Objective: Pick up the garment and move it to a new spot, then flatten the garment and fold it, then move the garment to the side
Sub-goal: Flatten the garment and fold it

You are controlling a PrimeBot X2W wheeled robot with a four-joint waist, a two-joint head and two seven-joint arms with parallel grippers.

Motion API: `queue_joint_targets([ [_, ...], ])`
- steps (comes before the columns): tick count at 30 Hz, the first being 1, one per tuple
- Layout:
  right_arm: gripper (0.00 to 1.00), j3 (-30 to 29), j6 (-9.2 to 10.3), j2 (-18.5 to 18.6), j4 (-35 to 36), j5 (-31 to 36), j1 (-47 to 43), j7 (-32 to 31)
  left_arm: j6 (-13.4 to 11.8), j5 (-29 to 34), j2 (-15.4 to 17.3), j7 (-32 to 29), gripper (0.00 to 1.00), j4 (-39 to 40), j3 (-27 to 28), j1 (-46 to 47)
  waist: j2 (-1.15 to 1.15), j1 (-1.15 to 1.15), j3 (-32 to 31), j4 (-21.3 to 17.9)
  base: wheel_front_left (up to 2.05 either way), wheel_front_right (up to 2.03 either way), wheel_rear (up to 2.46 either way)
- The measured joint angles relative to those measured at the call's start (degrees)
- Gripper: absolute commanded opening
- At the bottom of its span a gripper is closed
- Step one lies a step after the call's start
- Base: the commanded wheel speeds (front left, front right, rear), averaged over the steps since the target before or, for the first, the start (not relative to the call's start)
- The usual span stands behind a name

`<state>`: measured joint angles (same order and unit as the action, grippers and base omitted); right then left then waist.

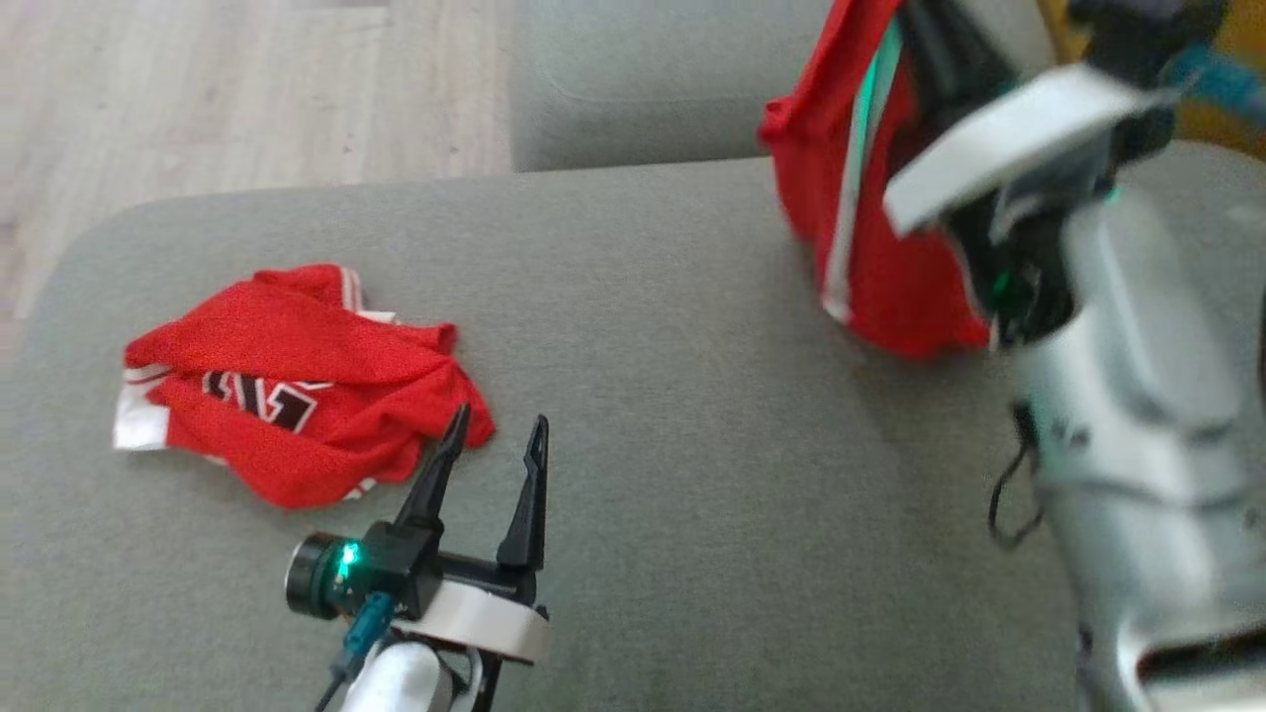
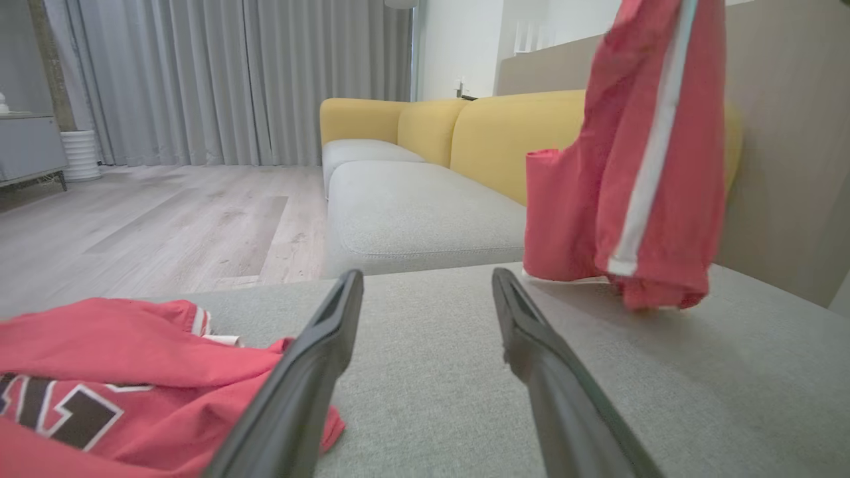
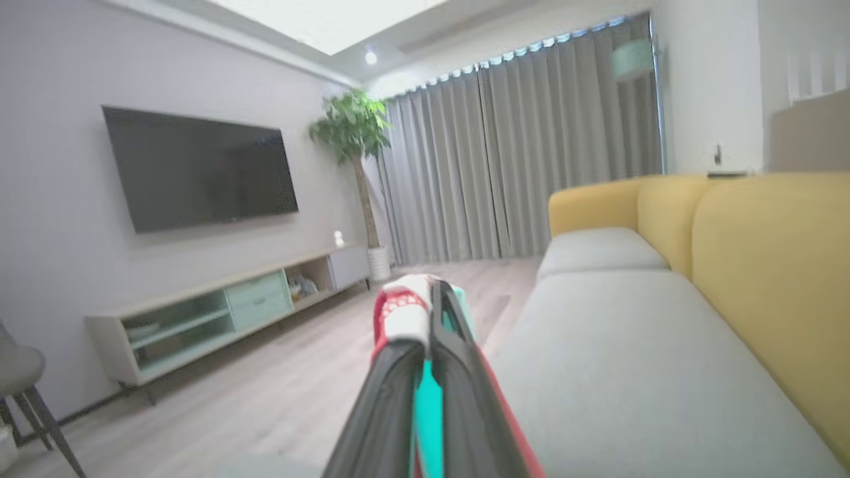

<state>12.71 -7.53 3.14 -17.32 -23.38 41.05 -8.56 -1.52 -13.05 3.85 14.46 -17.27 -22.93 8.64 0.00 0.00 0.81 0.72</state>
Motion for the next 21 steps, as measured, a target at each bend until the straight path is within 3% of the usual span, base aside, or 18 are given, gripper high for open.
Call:
queue_joint_targets([
  [5, 0.00, -4.66, 0.00, 0.22, -9.45, -1.11, 12.12, 6.99, -0.47, -0.01, -0.34, -0.01, 1.00, 0.13, 0.26, -0.99, 0.00, 0.00, -1.25, 2.58, 0.00, 0.00, 0.00],
  [9, 0.00, -12.12, 0.00, 0.32, -15.03, 4.02, 14.85, 9.57, -0.57, -0.01, -0.35, -0.01, 1.00, 0.80, 1.19, -1.41, 0.00, 0.01, -1.28, 2.52, 0.00, 0.00, 0.00],
  [12, 0.00, -19.74, 0.00, 0.43, -18.18, 8.78, 7.15, 8.33, -0.54, 0.02, -0.44, 0.00, 1.00, 1.04, 2.10, -1.66, 0.00, 0.00, -0.18, 1.54, 0.00, 0.00, 0.00],
  [13, 0.00, -19.74, 0.00, 0.43, -18.18, 8.78, 7.15, 8.33, -0.54, 0.02, -0.44, 0.00, 1.00, 1.04, 2.10, -1.66, 0.00, 0.00, -0.18, 1.54, 0.00, 0.00, 0.00],
  [21, 0.00, -36.55, 0.00, 0.76, -18.63, 21.56, -16.60, 3.76, 0.09, 1.03, -0.57, -0.01, 1.00, 1.07, 2.18, -0.37, 0.00, 0.00, 2.95, -0.38, 0.00, 0.00, 0.00],
])
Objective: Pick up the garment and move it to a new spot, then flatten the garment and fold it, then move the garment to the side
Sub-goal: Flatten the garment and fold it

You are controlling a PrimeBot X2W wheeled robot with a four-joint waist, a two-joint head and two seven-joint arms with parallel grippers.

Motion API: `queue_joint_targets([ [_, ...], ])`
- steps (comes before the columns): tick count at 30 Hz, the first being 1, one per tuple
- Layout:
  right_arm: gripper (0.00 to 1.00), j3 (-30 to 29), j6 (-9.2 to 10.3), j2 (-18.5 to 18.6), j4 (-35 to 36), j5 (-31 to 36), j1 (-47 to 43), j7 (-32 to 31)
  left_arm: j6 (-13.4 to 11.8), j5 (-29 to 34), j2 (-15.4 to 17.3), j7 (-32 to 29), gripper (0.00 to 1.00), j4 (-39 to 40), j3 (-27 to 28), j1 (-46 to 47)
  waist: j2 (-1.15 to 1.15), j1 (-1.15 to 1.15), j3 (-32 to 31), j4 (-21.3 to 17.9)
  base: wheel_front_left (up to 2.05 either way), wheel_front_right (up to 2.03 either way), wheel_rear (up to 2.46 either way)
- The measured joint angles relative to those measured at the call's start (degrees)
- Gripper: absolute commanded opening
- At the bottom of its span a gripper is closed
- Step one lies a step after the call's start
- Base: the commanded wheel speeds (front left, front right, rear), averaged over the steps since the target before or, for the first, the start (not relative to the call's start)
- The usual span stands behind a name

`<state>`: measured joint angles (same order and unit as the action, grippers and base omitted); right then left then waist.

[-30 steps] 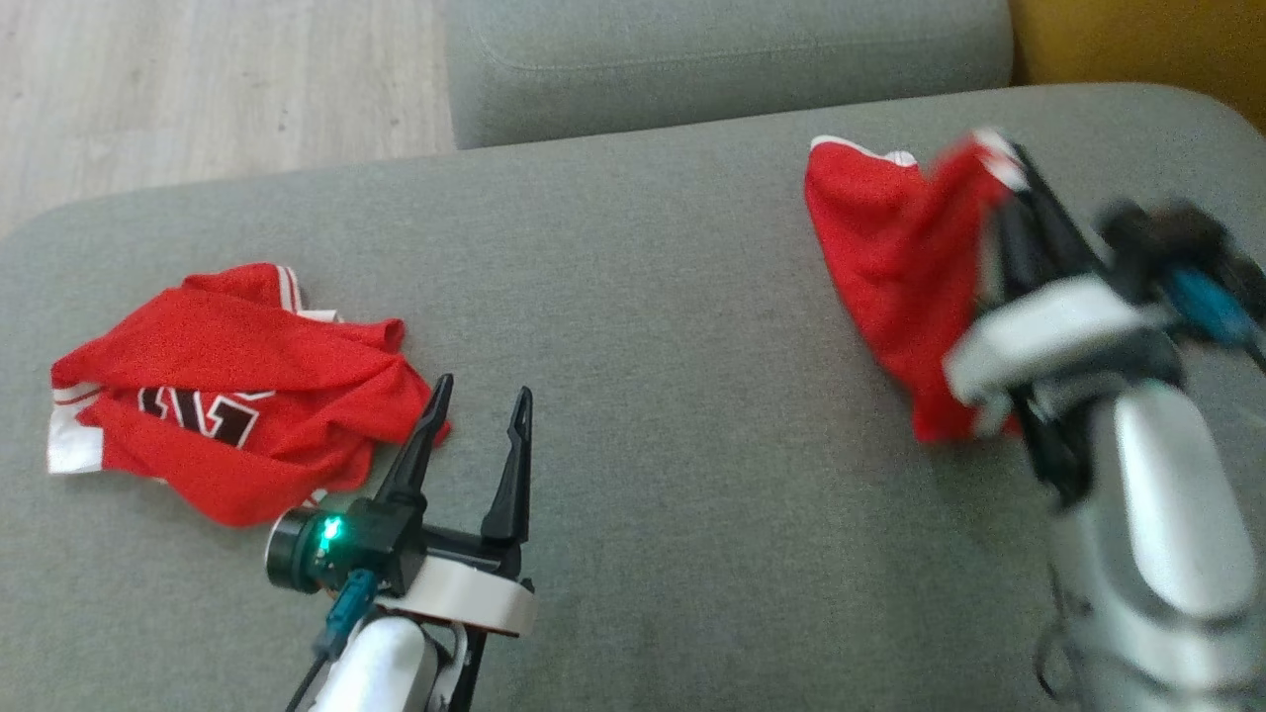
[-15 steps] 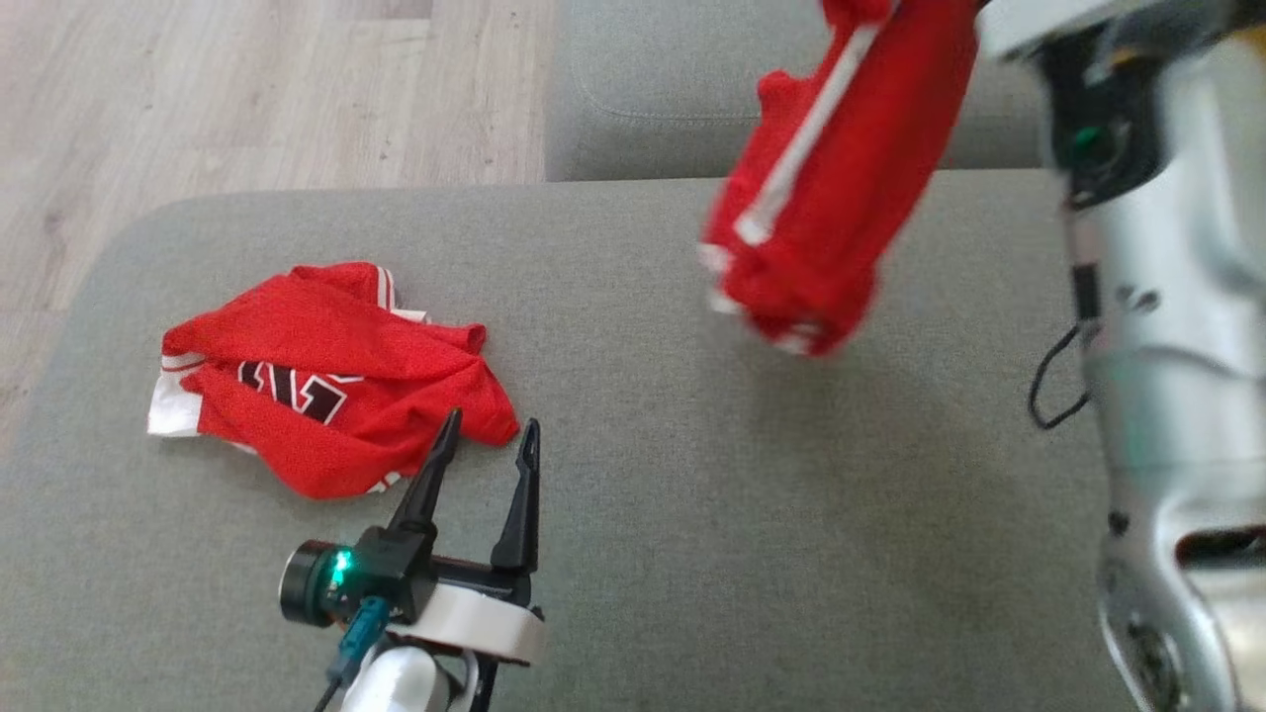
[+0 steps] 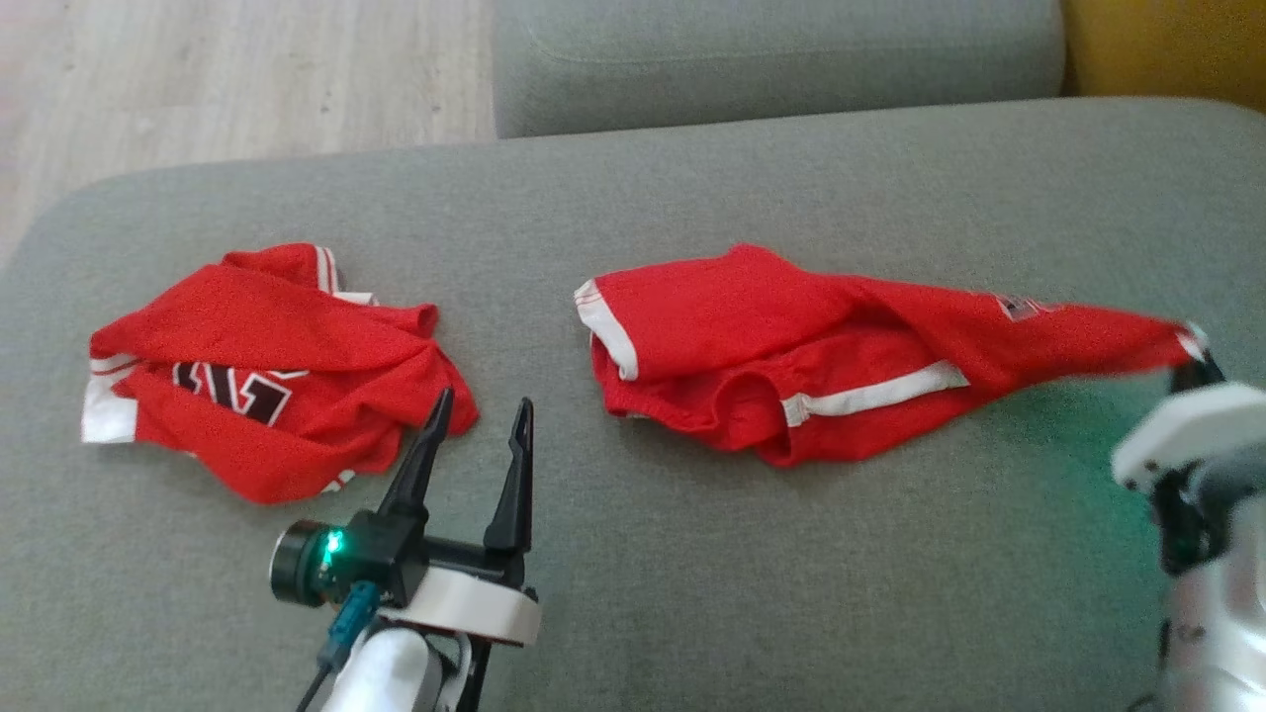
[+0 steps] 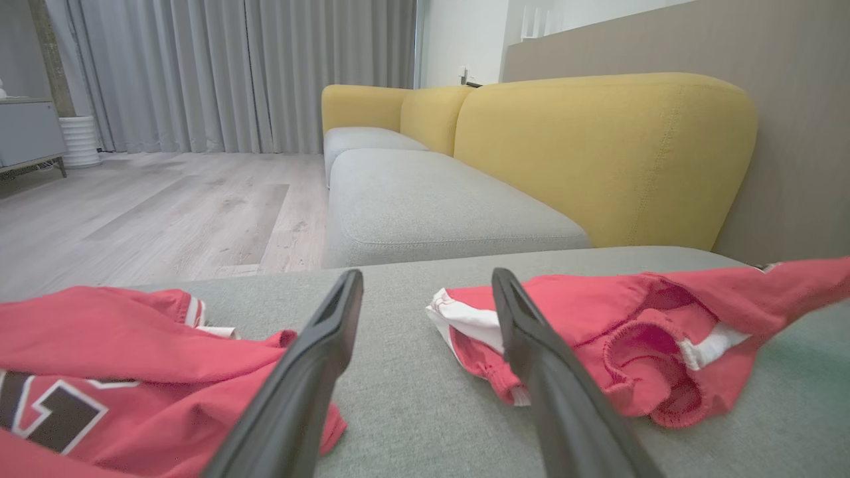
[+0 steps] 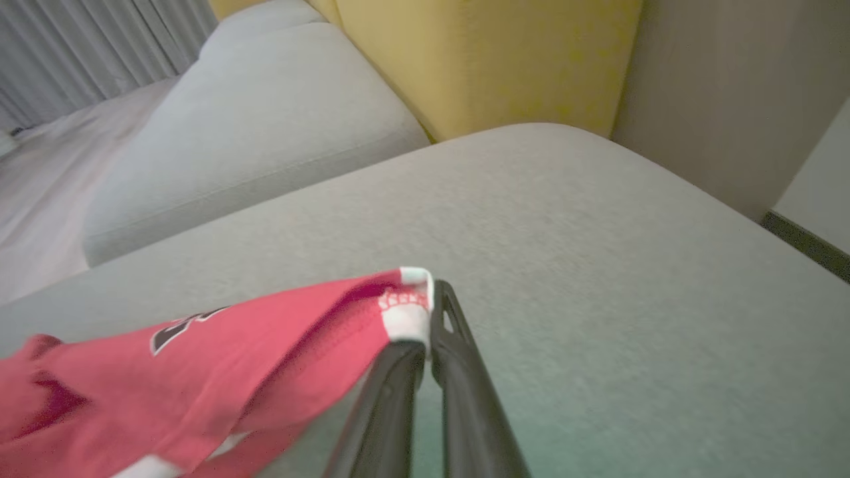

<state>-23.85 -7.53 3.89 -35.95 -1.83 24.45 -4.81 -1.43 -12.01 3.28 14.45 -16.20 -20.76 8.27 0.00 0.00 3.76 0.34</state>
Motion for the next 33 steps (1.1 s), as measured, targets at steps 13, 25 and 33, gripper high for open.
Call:
queue_joint_targets([
  [13, 1.00, -5.14, 0.00, -0.96, 8.72, 6.30, 0.77, 2.96, 0.52, 0.56, -0.15, 0.01, 1.00, -0.10, 0.18, 2.18, 0.00, 0.00, 2.24, -2.57, 0.00, 0.00, 0.00],
  [25, 1.00, 15.46, 0.00, -1.23, 22.70, -8.98, -13.82, 14.50, 0.96, 0.57, -0.27, 0.01, 1.00, -0.07, 0.96, 2.38, 0.00, 0.00, 1.44, -4.15, 0.00, 0.00, 0.00],
  [33, 1.00, 17.91, 0.00, -1.31, 23.79, -9.38, -18.93, 16.99, 1.47, 1.10, -0.32, 0.01, 1.00, -0.05, 1.03, 2.44, 0.00, 0.00, 2.22, -5.01, 0.00, 0.00, 0.00],
])
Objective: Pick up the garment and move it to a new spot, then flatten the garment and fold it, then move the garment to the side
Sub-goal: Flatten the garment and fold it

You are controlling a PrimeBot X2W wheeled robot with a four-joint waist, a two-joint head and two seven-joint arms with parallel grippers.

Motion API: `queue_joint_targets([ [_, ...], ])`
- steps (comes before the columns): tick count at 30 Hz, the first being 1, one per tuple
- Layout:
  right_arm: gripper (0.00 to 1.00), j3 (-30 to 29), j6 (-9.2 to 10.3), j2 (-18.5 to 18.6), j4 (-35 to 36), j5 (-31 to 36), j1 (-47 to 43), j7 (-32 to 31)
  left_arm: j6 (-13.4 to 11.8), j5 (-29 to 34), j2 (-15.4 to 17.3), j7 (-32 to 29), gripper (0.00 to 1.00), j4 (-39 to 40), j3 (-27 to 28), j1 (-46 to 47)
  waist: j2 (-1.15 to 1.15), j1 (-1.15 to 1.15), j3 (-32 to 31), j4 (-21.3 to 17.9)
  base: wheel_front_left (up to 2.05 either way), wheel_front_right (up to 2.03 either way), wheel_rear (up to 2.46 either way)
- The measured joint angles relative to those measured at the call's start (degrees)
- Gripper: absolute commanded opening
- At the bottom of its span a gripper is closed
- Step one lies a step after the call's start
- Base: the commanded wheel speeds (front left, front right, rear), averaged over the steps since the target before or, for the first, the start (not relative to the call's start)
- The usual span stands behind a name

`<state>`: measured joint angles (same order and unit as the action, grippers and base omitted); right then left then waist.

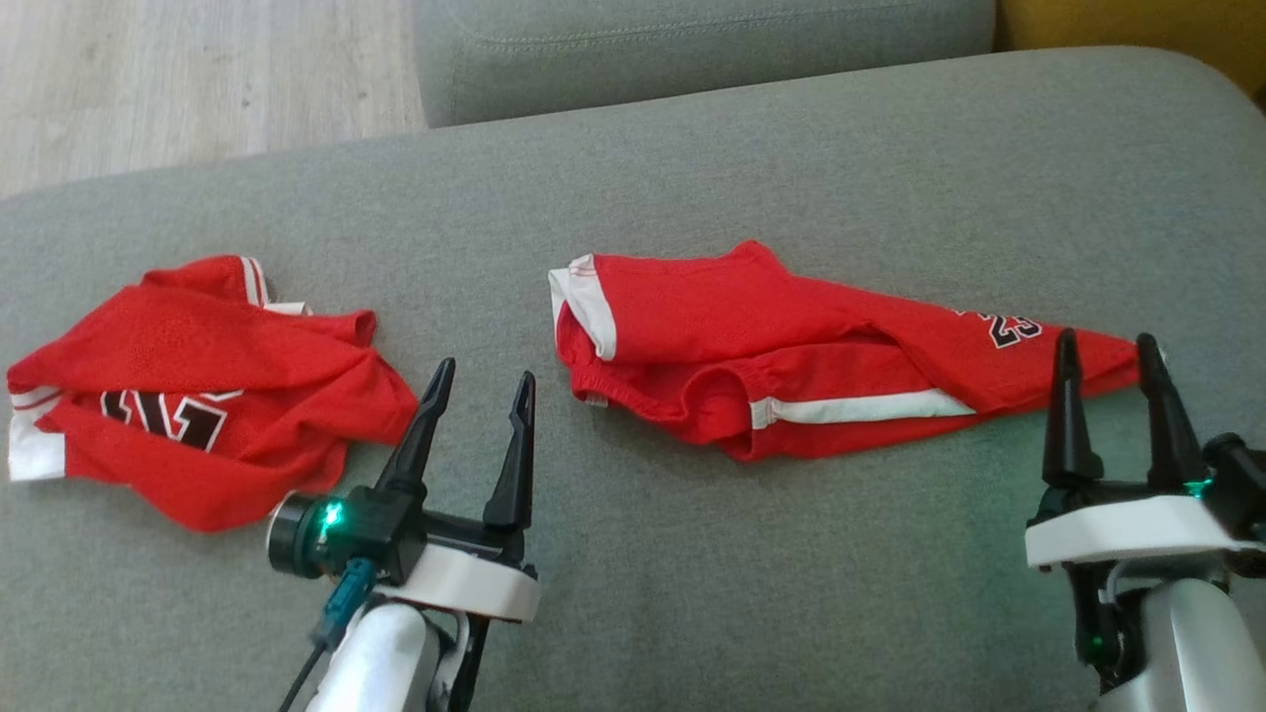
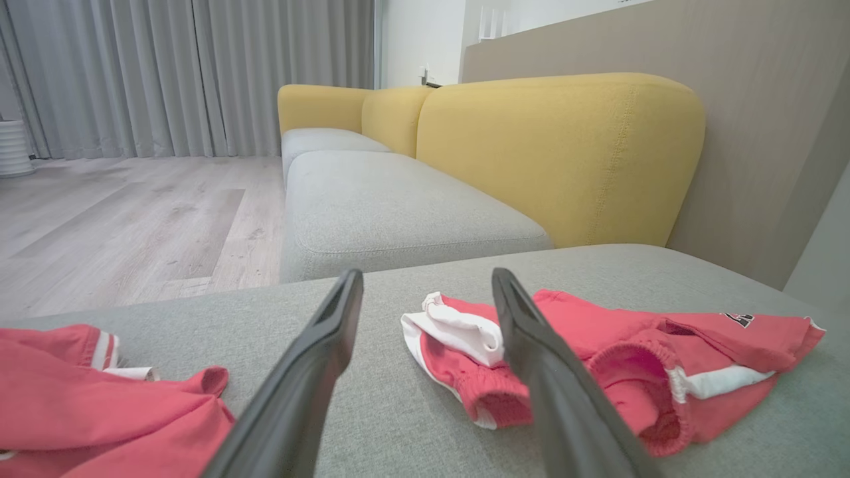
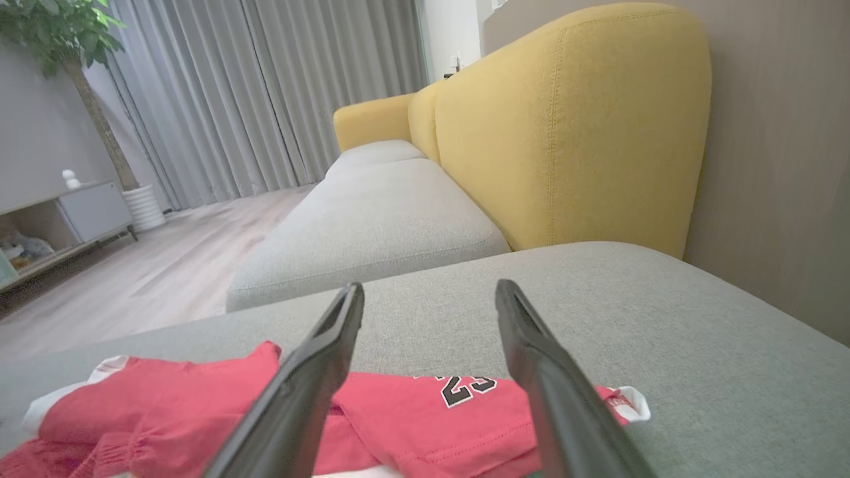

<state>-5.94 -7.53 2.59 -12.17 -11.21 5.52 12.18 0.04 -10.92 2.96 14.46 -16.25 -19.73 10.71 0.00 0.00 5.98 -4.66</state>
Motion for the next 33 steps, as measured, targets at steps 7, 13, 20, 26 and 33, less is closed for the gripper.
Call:
queue_joint_targets([
  [7, 1.00, -2.53, 0.00, 0.01, -5.01, 6.87, 2.26, -4.69, 0.09, 0.31, -0.02, 0.00, 1.00, -0.10, -0.52, 1.40, 0.00, 0.00, 1.84, 1.74, 0.00, 0.00, 0.00],
  [13, 1.00, -3.63, 0.00, 0.01, -10.06, 11.94, 4.79, -8.09, 0.48, 0.30, -0.03, 0.00, 1.00, -0.45, -0.82, 2.11, 0.00, -0.01, 3.89, 3.63, 0.00, 0.00, 0.00],
  [20, 1.00, -4.08, 0.00, 0.00, -14.55, 14.36, 6.11, -8.69, 0.48, 0.30, -0.03, 0.00, 1.00, -0.60, -1.00, 3.13, 0.00, -0.01, 5.29, 4.99, 0.00, 0.00, 0.00],
  [26, 1.00, -5.04, 0.00, 0.00, -17.04, 15.33, 6.88, -8.65, 0.47, 0.31, -0.04, 0.00, 1.00, -0.93, -1.11, 3.13, 0.00, -0.01, 5.42, 4.94, 0.00, 0.00, 0.00],
  [33, 0.00, -5.52, 0.00, 0.00, -18.36, 15.15, 8.35, -7.47, 0.47, 0.32, -0.05, 0.00, 1.00, -0.97, -1.15, 3.17, 0.00, -0.01, 5.51, 4.61, 0.00, 0.00, 0.00],
])
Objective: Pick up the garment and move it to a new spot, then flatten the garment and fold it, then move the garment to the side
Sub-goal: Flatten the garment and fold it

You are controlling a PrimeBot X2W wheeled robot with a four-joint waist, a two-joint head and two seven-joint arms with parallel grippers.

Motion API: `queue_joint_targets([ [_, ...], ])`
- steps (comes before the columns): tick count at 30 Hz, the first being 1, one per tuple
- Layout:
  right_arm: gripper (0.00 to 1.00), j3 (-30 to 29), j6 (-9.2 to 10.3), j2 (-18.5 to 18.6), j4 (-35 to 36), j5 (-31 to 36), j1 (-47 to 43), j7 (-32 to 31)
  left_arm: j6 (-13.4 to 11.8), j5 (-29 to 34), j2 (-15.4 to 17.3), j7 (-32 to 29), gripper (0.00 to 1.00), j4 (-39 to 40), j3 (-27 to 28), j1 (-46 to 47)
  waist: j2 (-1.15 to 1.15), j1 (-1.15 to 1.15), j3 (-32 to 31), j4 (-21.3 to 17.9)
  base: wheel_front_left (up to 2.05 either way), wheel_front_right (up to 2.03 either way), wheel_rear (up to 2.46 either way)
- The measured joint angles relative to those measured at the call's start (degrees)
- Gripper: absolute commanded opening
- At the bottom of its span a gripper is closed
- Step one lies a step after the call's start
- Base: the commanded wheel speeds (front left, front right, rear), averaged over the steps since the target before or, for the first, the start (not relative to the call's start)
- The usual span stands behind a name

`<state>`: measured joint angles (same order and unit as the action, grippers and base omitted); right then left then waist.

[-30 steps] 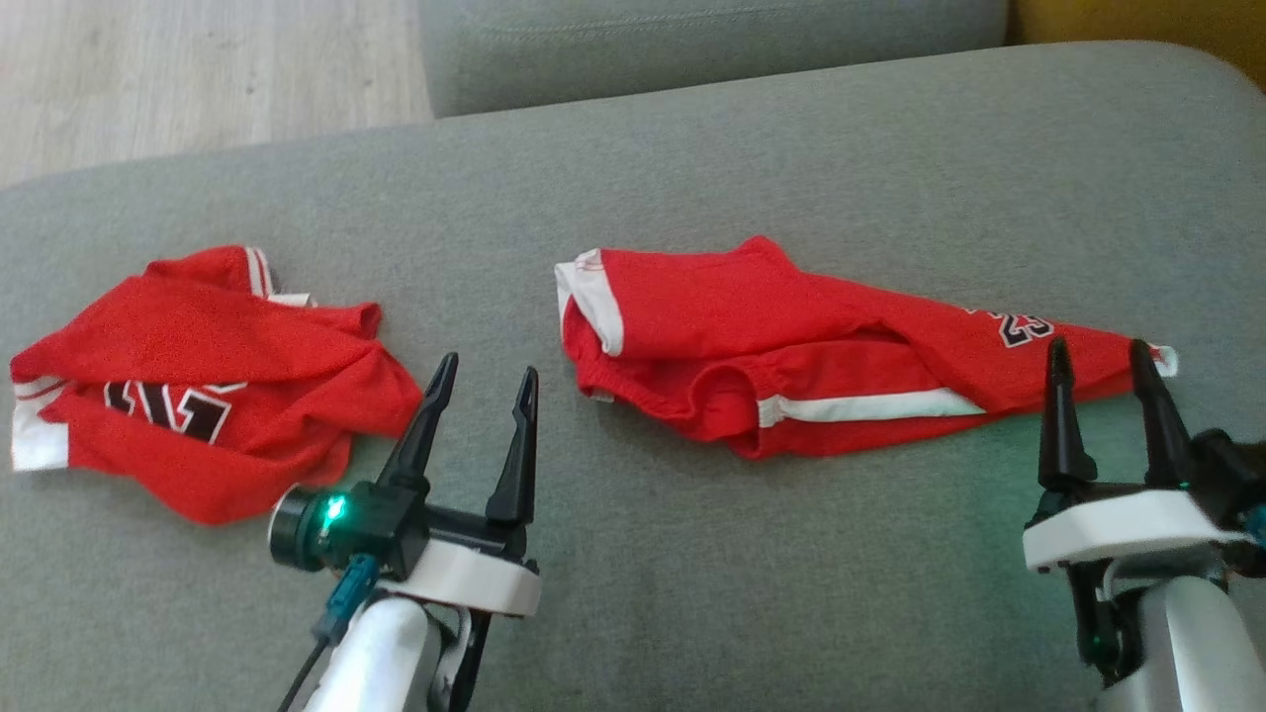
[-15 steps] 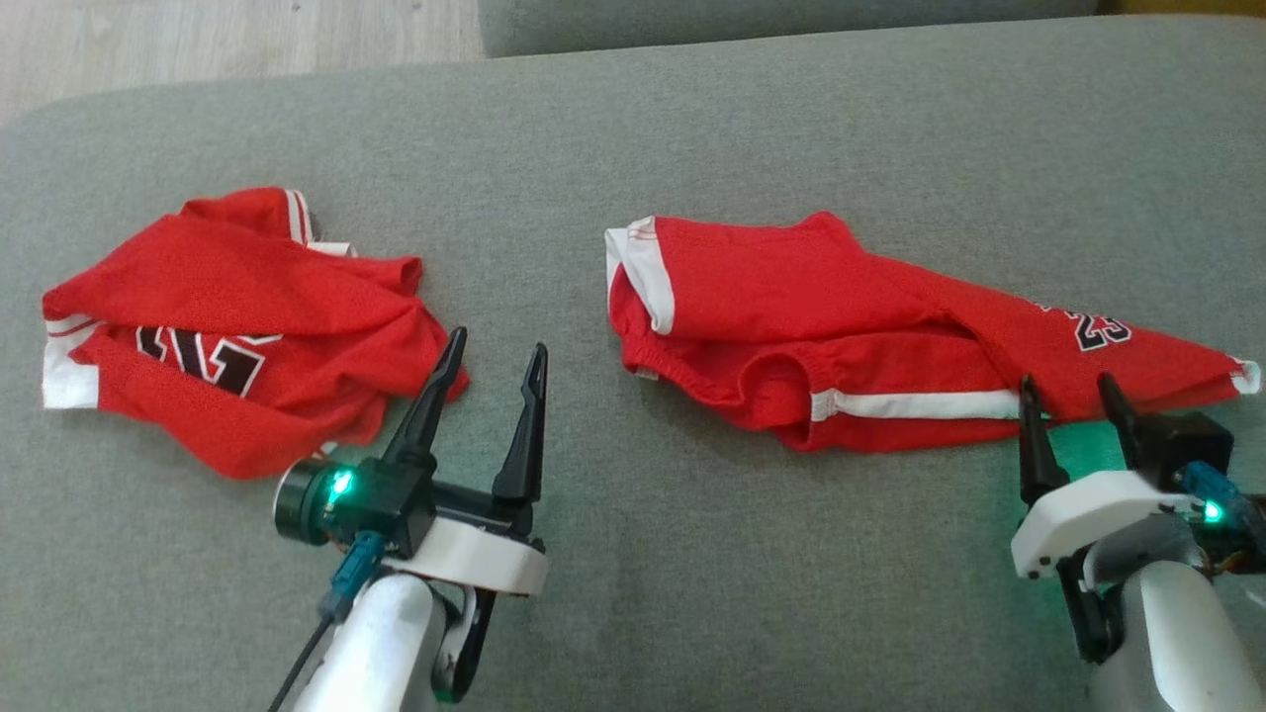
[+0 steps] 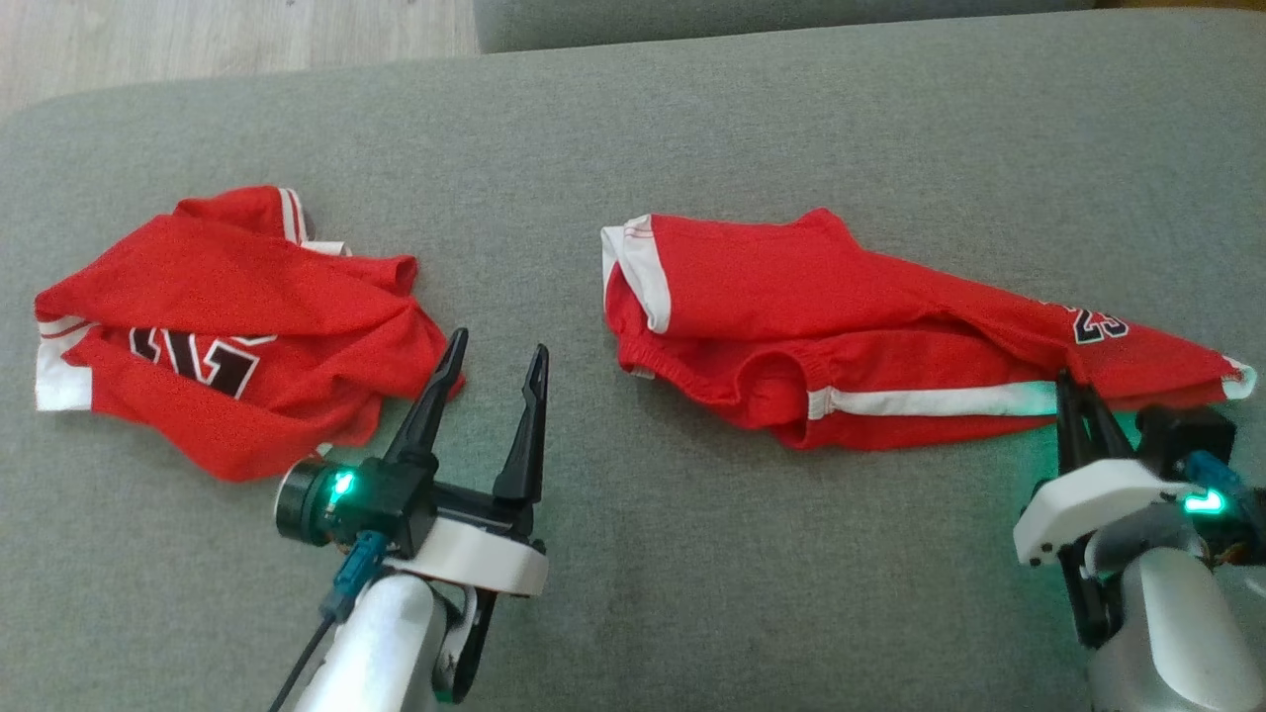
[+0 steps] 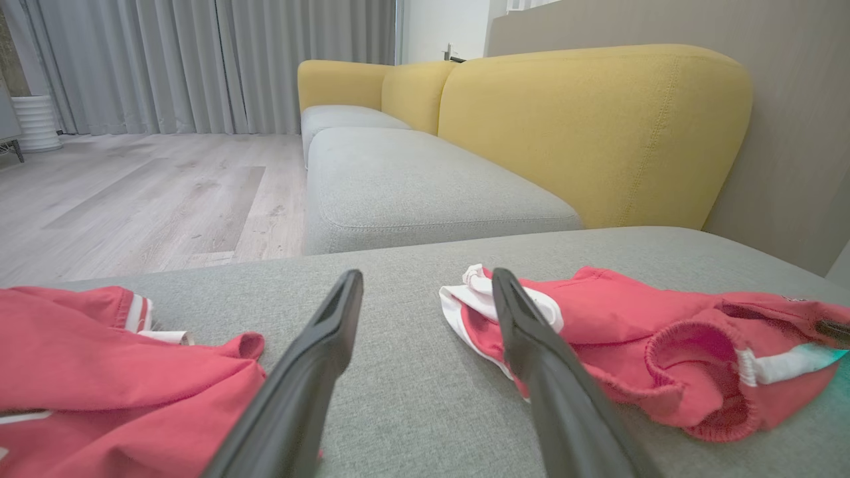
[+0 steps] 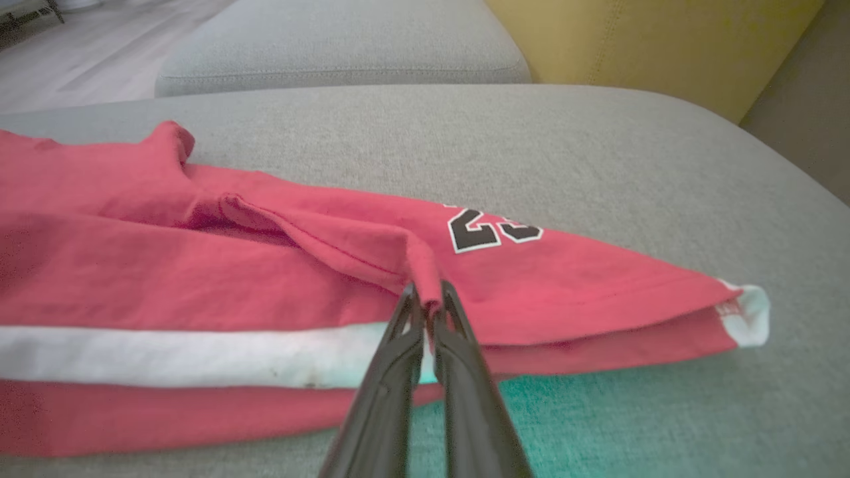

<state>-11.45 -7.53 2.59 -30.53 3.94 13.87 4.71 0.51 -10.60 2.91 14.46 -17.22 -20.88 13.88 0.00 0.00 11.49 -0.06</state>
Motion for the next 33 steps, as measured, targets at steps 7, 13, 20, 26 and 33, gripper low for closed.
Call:
queue_joint_targets([
  [7, 0.00, -0.20, 0.00, 0.00, 1.47, 0.12, 1.98, 1.40, 0.00, 0.00, 0.00, 0.00, 1.00, -0.32, 0.01, -0.01, 0.00, 0.01, -0.85, -0.39, 0.00, 0.00, 0.00],
  [13, 0.00, -0.71, 0.00, 0.01, 5.42, -3.37, 5.43, -2.01, -0.01, -0.12, -0.01, 0.00, 1.00, -0.37, -0.85, -0.02, 0.00, 0.01, -2.17, 0.26, 0.00, 0.00, 0.00],
  [20, 0.00, -2.37, 0.00, 0.09, 5.73, -2.89, 10.20, -11.80, -0.55, -1.33, -0.08, 0.00, 1.00, -0.36, -2.63, -0.04, 0.00, 0.01, -2.49, 3.31, 0.00, 0.00, 0.00],
  [26, 0.00, -7.27, 0.00, 0.44, -0.59, -3.38, 16.91, -18.62, -0.59, -1.54, -0.08, 0.00, 1.00, -0.36, -3.69, 0.01, 0.00, 0.01, -1.20, 6.46, 0.00, 0.00, 0.00],
  [33, 1.00, -14.08, 0.00, 3.00, -8.65, 5.09, 26.67, -14.61, -1.10, -2.12, -0.07, 0.00, 1.00, -0.36, -4.02, 0.90, 0.00, -0.01, 0.74, 8.56, 0.00, 0.00, 0.00],
])
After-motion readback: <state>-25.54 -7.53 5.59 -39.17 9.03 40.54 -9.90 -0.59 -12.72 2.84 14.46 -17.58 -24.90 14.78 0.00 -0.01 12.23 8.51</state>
